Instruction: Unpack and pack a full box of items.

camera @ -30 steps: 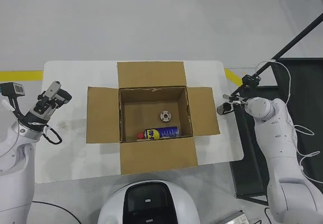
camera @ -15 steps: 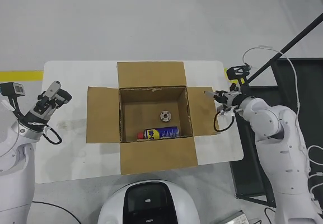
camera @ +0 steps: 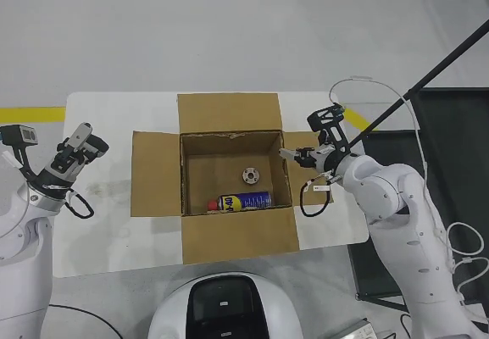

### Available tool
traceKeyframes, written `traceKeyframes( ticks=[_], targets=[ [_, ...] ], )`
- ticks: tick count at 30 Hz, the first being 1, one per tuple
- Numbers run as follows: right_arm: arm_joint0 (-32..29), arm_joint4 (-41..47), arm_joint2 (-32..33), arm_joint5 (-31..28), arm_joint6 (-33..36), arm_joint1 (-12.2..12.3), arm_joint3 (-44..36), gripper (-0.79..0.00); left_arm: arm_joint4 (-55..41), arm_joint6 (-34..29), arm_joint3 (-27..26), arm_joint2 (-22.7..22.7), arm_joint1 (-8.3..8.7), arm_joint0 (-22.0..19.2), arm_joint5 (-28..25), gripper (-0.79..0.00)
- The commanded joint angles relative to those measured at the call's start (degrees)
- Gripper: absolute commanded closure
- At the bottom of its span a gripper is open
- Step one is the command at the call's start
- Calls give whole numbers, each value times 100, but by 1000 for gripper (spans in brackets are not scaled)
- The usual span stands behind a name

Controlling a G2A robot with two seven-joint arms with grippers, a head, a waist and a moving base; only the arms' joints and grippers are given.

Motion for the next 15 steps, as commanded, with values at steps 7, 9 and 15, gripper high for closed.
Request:
traceKeyframes(
  ticks=[7, 9, 15],
  targets=[
    [0, -1, 0, 0, 0, 0, 0, -785, 0, 0, 0, 0, 0, 0, 0, -785],
    [-1, 69, -74, -41, -54, -7, 28, -785, 0, 0, 0, 0, 0, 0, 0, -785],
    [692, -123, -972, 112, 429, -86, 120, -785, 0, 0, 0, 0, 0, 0, 0, -785]
  ],
)
